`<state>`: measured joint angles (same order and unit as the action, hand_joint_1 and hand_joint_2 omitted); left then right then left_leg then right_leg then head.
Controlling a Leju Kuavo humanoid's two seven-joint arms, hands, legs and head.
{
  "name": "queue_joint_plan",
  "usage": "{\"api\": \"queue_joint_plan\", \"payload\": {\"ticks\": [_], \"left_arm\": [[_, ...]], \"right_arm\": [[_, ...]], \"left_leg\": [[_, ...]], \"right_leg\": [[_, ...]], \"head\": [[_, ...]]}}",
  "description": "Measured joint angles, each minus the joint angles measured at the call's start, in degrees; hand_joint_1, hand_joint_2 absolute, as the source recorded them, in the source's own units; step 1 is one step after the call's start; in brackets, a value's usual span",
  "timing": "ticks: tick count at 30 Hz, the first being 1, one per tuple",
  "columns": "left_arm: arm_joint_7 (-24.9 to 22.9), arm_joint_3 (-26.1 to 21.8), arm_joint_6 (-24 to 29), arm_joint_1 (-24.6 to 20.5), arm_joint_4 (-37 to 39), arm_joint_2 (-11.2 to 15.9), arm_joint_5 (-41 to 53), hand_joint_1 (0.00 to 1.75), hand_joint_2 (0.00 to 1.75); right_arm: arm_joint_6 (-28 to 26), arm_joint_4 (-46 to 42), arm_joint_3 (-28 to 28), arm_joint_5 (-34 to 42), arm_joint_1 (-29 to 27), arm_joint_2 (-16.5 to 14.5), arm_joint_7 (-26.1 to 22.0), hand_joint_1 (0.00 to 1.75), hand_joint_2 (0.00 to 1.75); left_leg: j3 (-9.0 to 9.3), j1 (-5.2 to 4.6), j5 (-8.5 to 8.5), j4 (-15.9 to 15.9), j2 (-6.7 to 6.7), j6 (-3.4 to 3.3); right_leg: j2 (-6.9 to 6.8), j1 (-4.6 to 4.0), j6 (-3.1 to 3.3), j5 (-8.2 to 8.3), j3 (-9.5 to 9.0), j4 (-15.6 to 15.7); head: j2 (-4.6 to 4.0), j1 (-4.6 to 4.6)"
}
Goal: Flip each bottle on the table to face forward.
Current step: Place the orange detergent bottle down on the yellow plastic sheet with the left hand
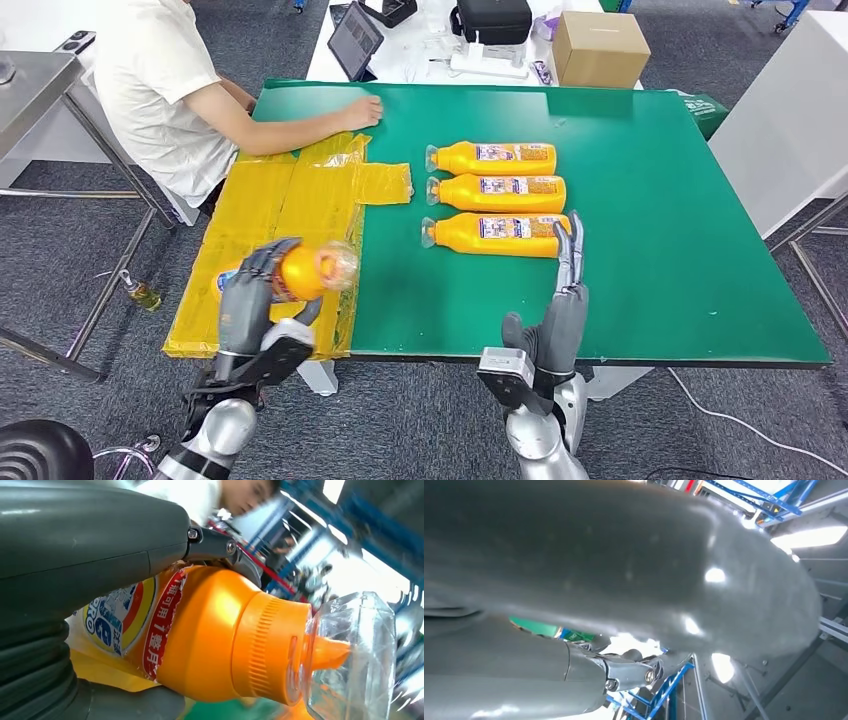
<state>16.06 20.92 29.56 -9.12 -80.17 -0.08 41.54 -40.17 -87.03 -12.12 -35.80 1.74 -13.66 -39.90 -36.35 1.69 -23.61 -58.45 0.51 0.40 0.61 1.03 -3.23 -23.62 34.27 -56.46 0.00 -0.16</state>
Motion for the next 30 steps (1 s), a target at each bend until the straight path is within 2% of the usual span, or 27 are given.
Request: {"api": "queue_joint_plan", "payload": {"ticks": [2,6,11,16,23,24,27,28,30], "left_arm": [[-1.5,0.8,-1.6,-1.9,3.5,0.2,4.6,1.75,1.75],[-2.8,1.8,-3.1,-4.9,8.6,0.3,6.7,1.75,1.75],[-4.9,2.6,-7.8,-9.7,15.6,0.4,6.1,1.75,1.75],[-4.2,2.6,-10.4,-15.6,24.3,0.3,4.5,1.75,1.75],[-4.8,2.7,-11.0,-21.7,36.8,-0.2,5.7,1.72,1.75],[-4.9,2.7,-11.0,-22.2,37.9,-0.3,5.9,1.53,1.75],[-5.2,2.7,-10.9,-23.3,40.6,-0.6,6.4,0.34,1.75],[-5.3,2.7,-11.0,-23.6,41.4,-0.7,6.7,0.11,1.75],[-5.4,2.8,-11.5,-24.0,42.9,-0.9,7.3,0.05,1.75]], "right_arm": [[0.0,0.7,0.0,0.5,0.4,-0.2,0.0,0.00,0.00],[0.0,2.0,0.1,1.1,0.8,-0.5,0.0,0.00,0.00],[0.0,4.2,-0.5,3.1,1.4,-0.5,0.0,0.00,0.00],[0.1,6.8,-1.6,4.4,2.1,-0.6,0.0,0.00,0.00],[0.1,10.6,-2.9,6.1,3.7,-0.6,0.0,0.00,0.00],[0.1,10.9,-3.0,6.1,3.8,-0.6,0.0,0.00,0.00],[0.0,11.9,-3.2,6.2,4.2,-0.6,0.0,0.00,0.00],[0.1,12.2,-3.2,6.3,4.3,-0.6,0.0,0.00,0.00],[0.1,12.8,-3.2,6.5,4.3,-0.6,0.0,0.00,0.00]], "left_leg": [[0.00,0.00,0.01,0.0,-0.01,0.01],[0.00,-0.01,0.01,0.0,-0.01,0.01],[-0.01,0.00,0.01,0.0,0.00,0.01],[0.00,0.00,0.03,0.0,0.00,0.02],[0.04,0.00,0.04,0.0,0.00,0.02],[0.04,0.00,0.04,0.0,0.00,0.02],[0.05,0.00,0.04,0.0,-0.01,0.03],[0.05,0.00,0.04,0.0,-0.01,0.03],[0.06,0.00,0.03,0.0,-0.02,0.03]], "right_leg": [[0.01,0.00,0.00,0.01,0.00,0.0],[0.01,0.01,0.00,0.02,0.01,0.0],[0.01,0.00,0.00,0.02,0.01,0.0],[0.01,0.00,0.00,0.02,-0.02,0.0],[0.01,0.00,0.00,0.03,-0.04,0.0],[0.01,0.00,0.00,0.03,-0.05,0.0],[0.01,0.00,0.00,0.03,-0.05,0.0],[0.01,0.00,0.00,0.03,-0.04,0.0],[0.02,0.00,0.00,0.03,-0.03,0.0]], "head": [[0.00,0.02],[0.00,0.00],[0.00,0.01],[0.00,0.00],[0.00,0.01],[0.00,0.01],[0.00,0.02],[0.00,0.01],[0.00,0.01]]}}
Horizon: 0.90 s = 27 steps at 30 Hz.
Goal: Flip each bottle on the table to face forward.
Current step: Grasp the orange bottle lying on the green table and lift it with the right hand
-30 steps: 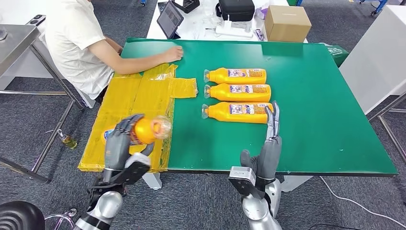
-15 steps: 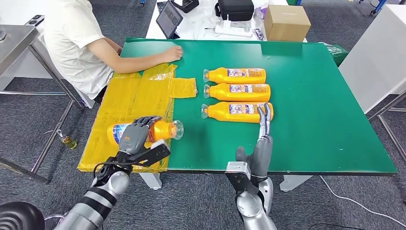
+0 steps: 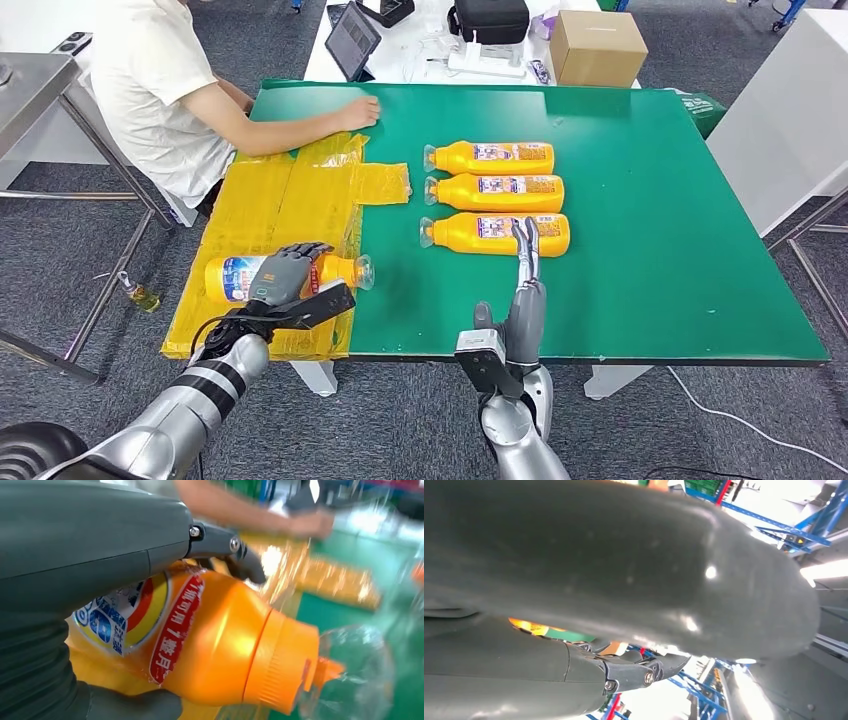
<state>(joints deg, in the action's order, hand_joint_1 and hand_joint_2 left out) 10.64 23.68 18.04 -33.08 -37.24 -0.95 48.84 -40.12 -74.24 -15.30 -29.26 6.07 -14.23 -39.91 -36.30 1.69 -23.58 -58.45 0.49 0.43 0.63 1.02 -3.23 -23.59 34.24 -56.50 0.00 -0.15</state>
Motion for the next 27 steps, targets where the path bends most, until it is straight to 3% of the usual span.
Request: {"api": "queue_joint_plan", "payload": {"ticks": [10,18,20,24,27], "left_arm": [[0.3,0.6,-0.9,-0.9,3.1,-0.5,2.9,0.00,1.75],[3.6,2.7,0.5,0.6,1.0,-0.7,4.1,0.00,1.75],[4.6,3.0,3.4,2.2,-1.1,-0.8,3.8,0.00,1.75],[7.7,3.0,14.2,6.0,-7.6,-0.8,3.6,0.00,1.75],[9.2,3.1,18.3,8.3,-12.6,-0.9,3.8,0.00,1.75]], "right_arm": [[0.0,1.8,0.0,0.7,0.1,0.0,0.0,0.00,0.00],[0.0,2.5,0.2,1.5,0.3,0.6,0.0,0.00,0.00],[0.0,2.7,0.2,1.3,0.3,0.7,0.0,0.00,0.00],[0.0,2.8,0.4,0.2,0.1,0.9,0.0,0.00,0.00],[0.0,2.8,0.7,-0.5,0.0,0.9,0.0,0.00,0.00]], "left_leg": [[0.00,0.00,0.00,0.0,0.01,0.00],[0.00,-0.01,0.01,0.0,0.02,-0.01],[0.00,-0.01,0.01,0.0,0.02,-0.01],[-0.04,-0.01,0.00,0.0,0.01,-0.01],[-0.04,-0.01,0.00,0.0,0.00,-0.01]], "right_leg": [[-0.01,0.01,0.00,0.00,-0.04,0.0],[-0.01,0.01,0.00,0.00,-0.06,0.0],[0.00,0.01,0.00,0.00,-0.03,0.0],[-0.01,0.01,-0.01,-0.01,0.03,0.0],[0.00,0.01,-0.01,-0.02,0.04,0.0]], "head": [[0.00,-0.01],[0.00,-0.01],[0.00,-0.01],[0.00,-0.01],[0.00,-0.01]]}}
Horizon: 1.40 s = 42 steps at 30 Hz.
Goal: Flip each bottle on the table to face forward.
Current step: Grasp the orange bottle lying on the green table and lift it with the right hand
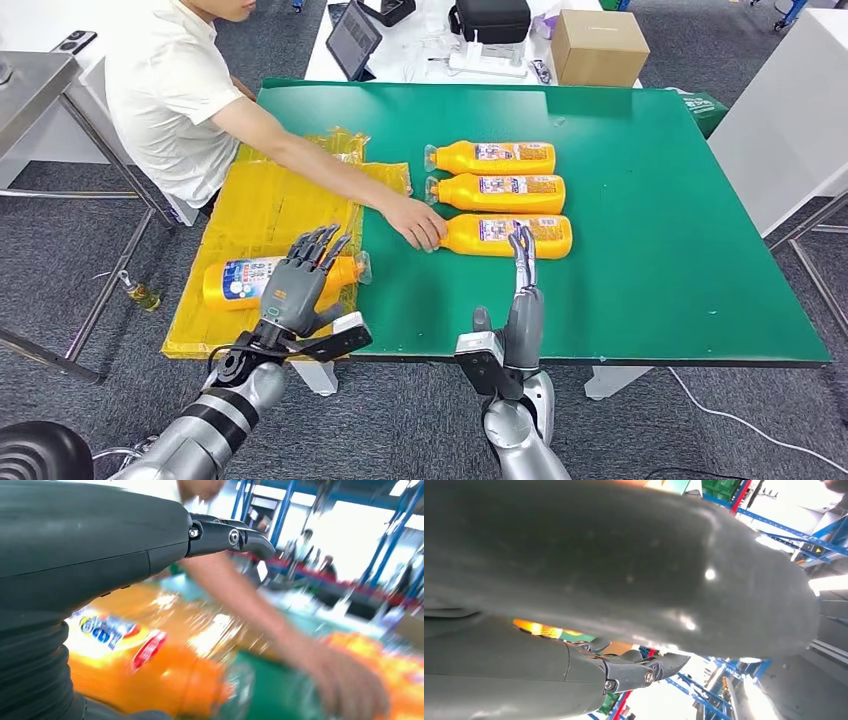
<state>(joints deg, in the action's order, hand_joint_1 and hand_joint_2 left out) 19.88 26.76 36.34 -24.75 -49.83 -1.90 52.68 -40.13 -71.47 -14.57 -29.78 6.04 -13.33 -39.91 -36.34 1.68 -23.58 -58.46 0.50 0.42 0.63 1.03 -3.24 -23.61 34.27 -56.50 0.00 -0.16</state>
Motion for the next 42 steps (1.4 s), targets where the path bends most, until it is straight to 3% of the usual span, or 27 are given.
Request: {"api": "queue_joint_plan", "payload": {"ticks": [8,10,12,16,19,24,32,42], "left_arm": [[2.5,1.9,0.1,5.9,-13.3,-0.1,-2.2,0.00,1.75],[3.9,2.4,-0.3,7.2,-15.9,-0.1,-4.5,0.00,1.75],[6.3,2.9,-1.3,9.3,-19.0,-0.4,-9.9,0.00,1.75],[9.8,3.8,-5.7,14.6,-25.7,-1.7,-23.9,0.00,1.75],[10.6,4.9,-8.2,17.9,-29.6,-2.0,-28.0,0.00,1.75],[11.1,5.6,-8.9,20.0,-33.2,-2.0,-29.6,0.00,1.75],[11.2,5.6,-8.8,20.3,-34.6,-2.0,-29.7,0.00,1.75],[11.5,5.6,-9.1,19.8,-34.7,-2.0,-29.8,0.00,1.75]], "right_arm": [[0.0,0.0,1.6,-2.5,-0.3,0.0,0.0,0.00,0.00],[0.0,0.0,2.7,-8.7,-0.6,-0.1,0.0,0.00,0.00],[0.0,0.3,5.6,-20.7,-0.6,-0.3,0.1,0.00,0.00],[0.0,2.0,16.1,-43.7,0.0,0.2,2.2,0.00,1.75],[0.0,3.5,22.4,-48.7,0.9,2.2,5.4,0.00,1.75],[0.0,6.4,24.5,-50.5,1.5,5.2,10.0,0.00,1.75],[0.0,10.1,20.2,-51.7,3.6,9.0,16.2,0.00,1.75],[0.0,14.3,16.2,-52.0,7.1,11.6,18.1,0.00,1.75]], "left_leg": [[-0.01,0.00,0.00,0.0,0.00,0.00],[-0.01,0.00,0.00,0.0,0.00,0.00],[0.00,-0.01,-0.01,0.0,0.00,0.00],[-0.07,-0.05,-0.02,0.0,0.13,-0.01],[-0.12,-0.12,-0.03,0.0,0.18,-0.03],[-0.10,-0.12,-0.03,0.0,0.12,-0.05],[-0.08,-0.11,0.00,0.0,0.11,-0.05],[-0.08,-0.12,0.01,0.0,0.11,-0.06]], "right_leg": [[0.00,0.01,0.01,0.00,0.01,0.0],[0.00,0.01,0.01,0.01,0.01,0.0],[0.00,0.01,0.00,0.00,0.01,0.0],[-0.11,0.06,-0.02,-0.02,0.00,0.0],[-0.16,0.14,-0.03,-0.02,0.00,0.1],[-0.15,0.14,-0.03,0.00,0.02,0.0],[-0.15,0.12,-0.03,0.00,0.00,0.0],[-0.15,0.13,-0.03,0.00,0.01,0.0]], "head": [[0.00,0.01],[0.00,0.00],[0.00,0.02],[0.00,0.01],[0.00,-0.01],[0.00,0.03],[0.00,0.02],[0.00,0.03]]}}
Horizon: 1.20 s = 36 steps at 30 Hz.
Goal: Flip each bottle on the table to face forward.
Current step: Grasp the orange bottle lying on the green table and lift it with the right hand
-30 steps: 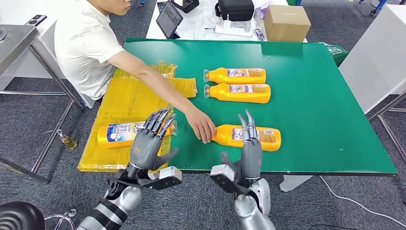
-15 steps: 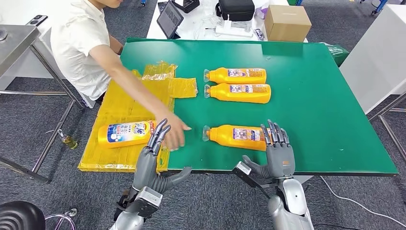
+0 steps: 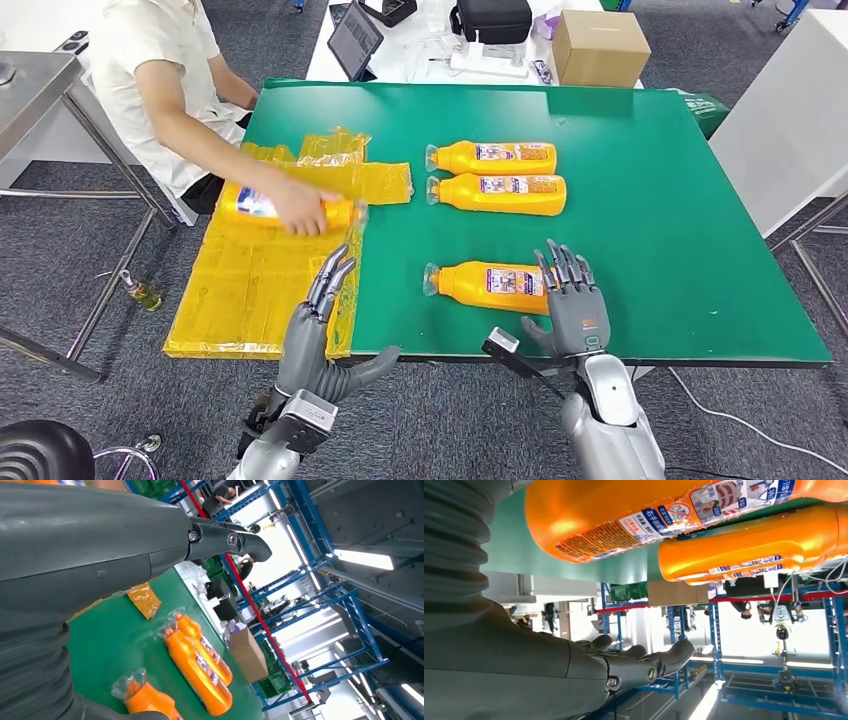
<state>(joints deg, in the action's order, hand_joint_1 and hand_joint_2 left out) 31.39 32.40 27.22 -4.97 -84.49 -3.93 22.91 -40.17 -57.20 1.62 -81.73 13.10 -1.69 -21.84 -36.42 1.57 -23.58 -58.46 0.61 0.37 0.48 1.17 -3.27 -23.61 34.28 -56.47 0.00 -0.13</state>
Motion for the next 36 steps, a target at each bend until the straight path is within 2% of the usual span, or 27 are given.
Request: {"api": "queue_joint_plan", "payload": {"ticks": [4,9,13,20,21,24,25,27,36], "left_arm": [[0.2,0.3,-0.7,-0.6,0.2,0.0,-0.6,0.00,1.75],[-0.2,0.6,-3.0,-0.8,0.2,-0.2,-3.1,0.00,1.75],[-0.9,0.9,-4.8,-0.7,0.2,-0.3,-4.8,0.00,1.75],[-3.3,1.0,-14.9,0.2,-0.6,-0.3,-13.3,0.00,1.75],[-3.5,1.0,-15.5,0.3,-0.7,-0.3,-13.7,0.00,1.75],[-3.9,1.1,-16.8,0.6,-1.3,-0.3,-14.5,0.00,1.75],[-3.9,1.2,-17.0,0.7,-1.4,-0.4,-14.7,0.00,1.75],[-4.0,1.2,-17.2,0.7,-1.5,-0.4,-14.9,0.00,1.75],[-4.7,1.2,-19.2,0.7,-1.5,-0.5,-16.8,0.00,1.75]], "right_arm": [[0.0,4.1,-1.6,-0.3,2.6,0.7,2.2,0.00,1.75],[0.3,14.3,-4.1,-0.3,7.1,2.0,8.6,0.00,1.75],[2.6,20.3,-5.8,0.0,10.2,2.9,13.1,0.00,1.75],[5.3,24.2,-8.8,1.7,13.0,4.0,16.2,0.00,1.75],[5.6,24.4,-9.2,1.7,13.2,4.1,16.4,0.33,1.75],[6.8,24.7,-10.2,1.9,13.5,4.5,16.7,1.60,1.75],[7.4,24.8,-10.6,2.0,13.6,4.7,16.7,1.70,1.75],[8.8,24.8,-11.3,2.4,13.7,5.2,16.4,1.74,1.75],[14.8,25.1,-13.8,6.3,15.7,7.5,14.8,1.75,1.75]], "left_leg": [[0.01,0.00,0.01,0.0,-0.01,0.00],[0.01,0.00,0.02,0.0,0.02,-0.01],[0.05,-0.01,0.01,0.0,-0.01,-0.01],[0.26,0.00,0.01,0.0,-0.02,-0.02],[0.30,0.00,0.01,0.0,-0.02,-0.02],[0.43,-0.01,0.01,0.0,-0.01,-0.02],[0.45,-0.01,0.02,0.0,-0.01,-0.03],[0.45,-0.02,0.04,0.0,0.00,-0.05],[0.47,-0.02,0.08,0.0,0.00,-0.10]], "right_leg": [[0.01,0.00,0.00,0.01,0.00,0.0],[-0.01,0.01,-0.01,0.01,-0.02,0.0],[0.01,0.01,-0.02,0.01,-0.04,0.0],[0.01,0.00,-0.01,0.01,-0.20,0.0],[0.01,0.00,-0.01,0.01,-0.24,0.0],[0.01,0.01,-0.01,0.02,-0.37,0.0],[0.01,0.01,-0.02,0.02,-0.40,0.0],[0.00,0.01,-0.04,0.04,-0.41,0.0],[0.00,0.01,-0.08,0.08,-0.42,0.0]], "head": [[0.00,0.00],[0.00,-0.01],[0.00,0.01],[0.00,-0.01],[0.00,-0.01],[0.00,-0.01],[0.00,-0.01],[0.00,-0.01],[0.00,-0.01]]}}
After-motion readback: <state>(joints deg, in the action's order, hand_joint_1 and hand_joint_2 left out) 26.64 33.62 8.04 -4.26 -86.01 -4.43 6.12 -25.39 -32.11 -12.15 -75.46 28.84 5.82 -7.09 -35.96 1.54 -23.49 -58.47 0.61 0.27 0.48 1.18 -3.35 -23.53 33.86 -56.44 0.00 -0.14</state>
